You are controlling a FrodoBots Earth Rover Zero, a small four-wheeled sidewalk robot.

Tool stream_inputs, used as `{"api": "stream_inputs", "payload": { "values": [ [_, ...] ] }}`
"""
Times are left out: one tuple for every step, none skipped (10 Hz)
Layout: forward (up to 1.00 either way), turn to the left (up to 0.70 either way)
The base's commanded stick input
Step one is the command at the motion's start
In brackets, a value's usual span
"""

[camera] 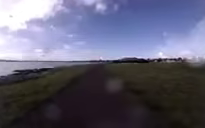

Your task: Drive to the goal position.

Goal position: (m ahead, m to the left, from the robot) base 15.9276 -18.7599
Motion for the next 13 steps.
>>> {"api": "stream_inputs", "payload": {
  "values": [
    [0.50,0.22],
    [0.50,0.00],
    [0.50,0.00],
    [0.50,-0.11],
    [0.50,-0.32],
    [0.50,-0.50],
    [0.50,-0.50],
    [0.50,-0.50],
    [0.50,-0.50],
    [0.50,-0.50],
    [0.50,-0.50],
    [0.50,-0.50],
    [0.50,-0.50]
  ]
}}
